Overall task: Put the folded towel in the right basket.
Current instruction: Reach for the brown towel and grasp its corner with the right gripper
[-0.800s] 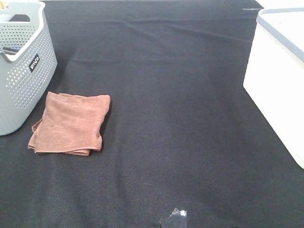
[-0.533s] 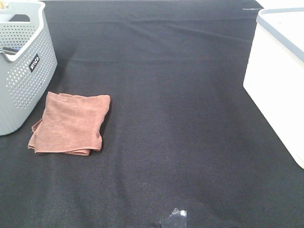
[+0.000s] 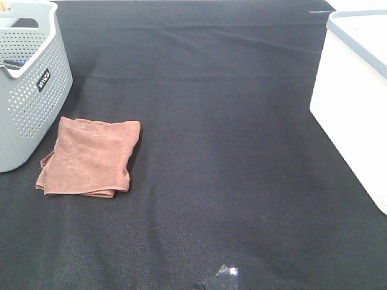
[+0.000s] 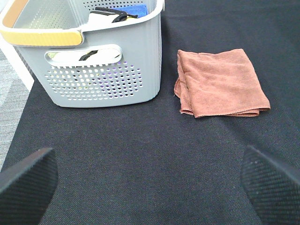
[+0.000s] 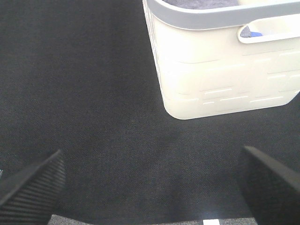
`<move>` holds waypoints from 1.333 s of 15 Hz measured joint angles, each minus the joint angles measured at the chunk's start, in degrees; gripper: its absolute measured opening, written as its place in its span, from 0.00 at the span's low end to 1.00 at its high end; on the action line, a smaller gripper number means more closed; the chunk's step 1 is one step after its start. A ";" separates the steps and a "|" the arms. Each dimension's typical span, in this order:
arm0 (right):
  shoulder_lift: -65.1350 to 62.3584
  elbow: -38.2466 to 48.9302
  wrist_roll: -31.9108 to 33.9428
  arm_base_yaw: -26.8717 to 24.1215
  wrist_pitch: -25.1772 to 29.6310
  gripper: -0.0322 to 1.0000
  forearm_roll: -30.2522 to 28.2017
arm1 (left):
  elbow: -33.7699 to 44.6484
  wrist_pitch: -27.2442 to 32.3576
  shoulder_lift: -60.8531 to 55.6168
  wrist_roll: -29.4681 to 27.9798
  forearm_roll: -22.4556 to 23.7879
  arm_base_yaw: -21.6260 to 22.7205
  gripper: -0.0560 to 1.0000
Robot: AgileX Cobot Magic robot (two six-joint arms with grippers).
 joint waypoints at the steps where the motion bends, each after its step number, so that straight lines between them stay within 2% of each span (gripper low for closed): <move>1: 0.00 0.00 0.00 0.00 0.00 0.96 0.00 | 0.00 0.00 0.00 0.00 0.00 0.00 0.99; 20: 0.00 0.00 0.00 0.00 0.00 0.96 0.86 | 0.00 0.00 0.00 0.00 0.00 0.00 0.99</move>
